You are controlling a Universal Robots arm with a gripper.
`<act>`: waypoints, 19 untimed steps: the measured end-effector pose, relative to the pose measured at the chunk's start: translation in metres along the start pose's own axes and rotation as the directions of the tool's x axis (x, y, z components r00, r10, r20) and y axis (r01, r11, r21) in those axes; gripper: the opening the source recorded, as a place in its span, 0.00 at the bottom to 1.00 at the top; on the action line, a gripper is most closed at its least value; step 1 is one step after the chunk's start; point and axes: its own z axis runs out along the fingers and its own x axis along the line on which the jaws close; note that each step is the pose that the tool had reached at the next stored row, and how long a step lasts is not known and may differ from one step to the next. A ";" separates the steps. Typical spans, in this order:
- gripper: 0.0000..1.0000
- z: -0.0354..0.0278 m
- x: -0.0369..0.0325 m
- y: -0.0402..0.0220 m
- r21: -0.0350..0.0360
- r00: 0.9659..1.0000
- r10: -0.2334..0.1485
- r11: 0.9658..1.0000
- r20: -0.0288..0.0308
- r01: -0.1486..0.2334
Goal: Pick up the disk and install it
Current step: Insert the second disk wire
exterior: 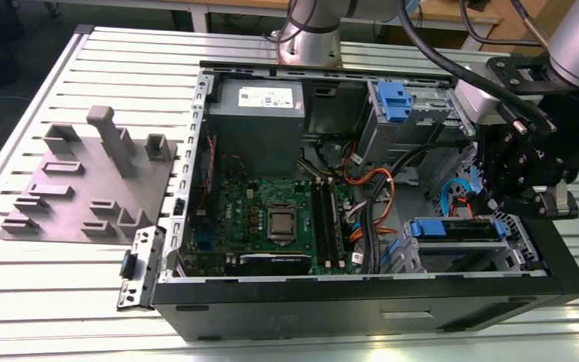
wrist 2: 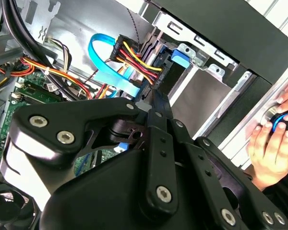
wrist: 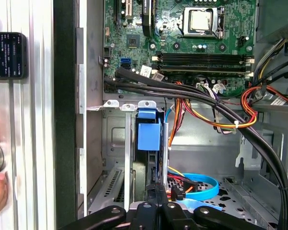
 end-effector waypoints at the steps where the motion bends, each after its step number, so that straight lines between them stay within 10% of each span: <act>1: 0.11 -0.0001 0.0000 0.0000 -0.011 1.000 0.000 1.000 0.000 0.000; 3: 0.11 0.0001 0.0000 0.0000 -0.028 1.000 -0.001 1.000 0.000 0.001; 19: 0.11 -0.0113 -0.0003 -0.0008 -0.029 1.000 -0.001 1.000 0.000 0.001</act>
